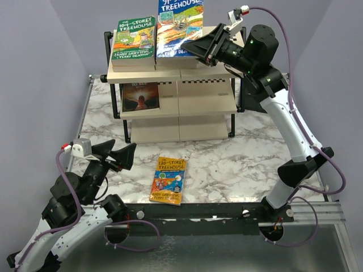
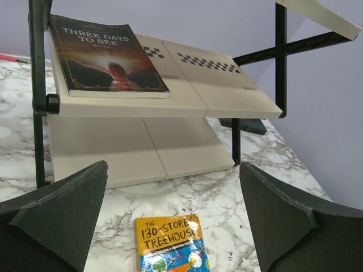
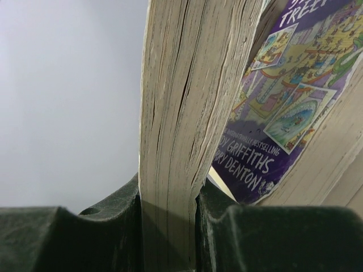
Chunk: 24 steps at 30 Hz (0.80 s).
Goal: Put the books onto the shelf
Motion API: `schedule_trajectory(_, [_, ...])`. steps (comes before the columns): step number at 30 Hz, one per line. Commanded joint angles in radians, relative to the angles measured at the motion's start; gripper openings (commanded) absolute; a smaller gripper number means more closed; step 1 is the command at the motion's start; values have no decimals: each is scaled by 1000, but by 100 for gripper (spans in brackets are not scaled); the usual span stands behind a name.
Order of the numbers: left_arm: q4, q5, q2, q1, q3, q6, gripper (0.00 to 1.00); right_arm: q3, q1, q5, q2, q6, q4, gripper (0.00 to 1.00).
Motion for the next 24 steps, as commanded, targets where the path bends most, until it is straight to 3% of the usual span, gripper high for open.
schedule_trajectory(1, [-10,20,9,2,-2,19,99,85,-16,-81,18,94,100,3])
schedule_trajectory(7, [-11,17,9,3,-2,20,99,97,-25,-64,32,109,80,12])
schedule_trajectory(12, [-12,15,8,3,-2,19,99,139,-28,-53,55,100,40,27])
schedule_trajectory(24, [-13,11,6,2,-2,18,99,191,-34,-30,101,89,-23,42])
